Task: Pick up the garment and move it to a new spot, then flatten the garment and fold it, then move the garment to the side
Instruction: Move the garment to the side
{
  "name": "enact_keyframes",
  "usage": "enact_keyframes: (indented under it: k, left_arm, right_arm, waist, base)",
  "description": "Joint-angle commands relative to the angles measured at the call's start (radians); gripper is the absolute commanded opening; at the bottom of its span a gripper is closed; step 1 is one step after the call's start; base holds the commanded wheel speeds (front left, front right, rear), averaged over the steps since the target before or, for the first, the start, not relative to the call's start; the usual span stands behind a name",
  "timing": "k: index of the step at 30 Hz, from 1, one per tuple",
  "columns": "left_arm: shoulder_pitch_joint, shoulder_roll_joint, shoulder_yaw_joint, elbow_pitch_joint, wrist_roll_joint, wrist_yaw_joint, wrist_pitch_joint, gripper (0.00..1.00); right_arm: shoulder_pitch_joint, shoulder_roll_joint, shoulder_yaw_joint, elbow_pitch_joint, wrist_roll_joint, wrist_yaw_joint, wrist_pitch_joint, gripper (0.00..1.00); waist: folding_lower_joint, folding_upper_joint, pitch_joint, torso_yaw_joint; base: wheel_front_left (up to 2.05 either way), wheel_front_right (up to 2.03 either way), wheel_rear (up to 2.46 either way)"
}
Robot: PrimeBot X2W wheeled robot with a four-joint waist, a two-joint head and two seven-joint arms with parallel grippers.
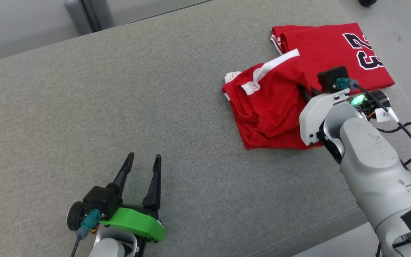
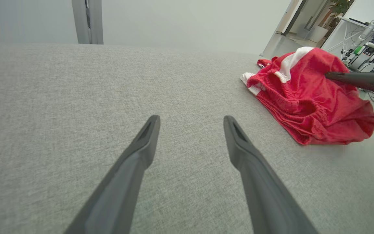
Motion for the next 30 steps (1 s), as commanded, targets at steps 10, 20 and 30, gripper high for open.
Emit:
enact_keyframes:
  k: [10, 20, 30]
  left_arm:
    - [-0.033, 0.005, 0.003, -0.004, 0.02, -0.007, -0.003, 1.0]
    - [-0.056, 0.009, 0.01, -0.011, 0.032, -0.007, -0.003, 1.0]
    - [-0.075, 0.009, 0.004, -0.008, 0.038, -0.009, -0.003, 1.0]
  right_arm:
    - [-0.127, -0.122, -0.053, -0.034, -0.018, -0.002, 0.064, 0.0]
    - [-0.174, -0.259, -0.229, 0.031, -0.027, -0.002, 0.051, 0.0]
    - [-0.192, -0.292, -0.387, 0.104, -0.135, -0.002, -0.065, 1.0]
  waist:
    - [0.0, 0.0, 0.046, 0.07]
    - [0.0, 0.0, 0.114, 0.147]
    - [0.0, 0.0, 0.157, 0.183]
  base:
    - [0.0, 0.0, 0.0]
    - [0.0, 0.0, 0.0]
    - [0.0, 0.0, 0.0]
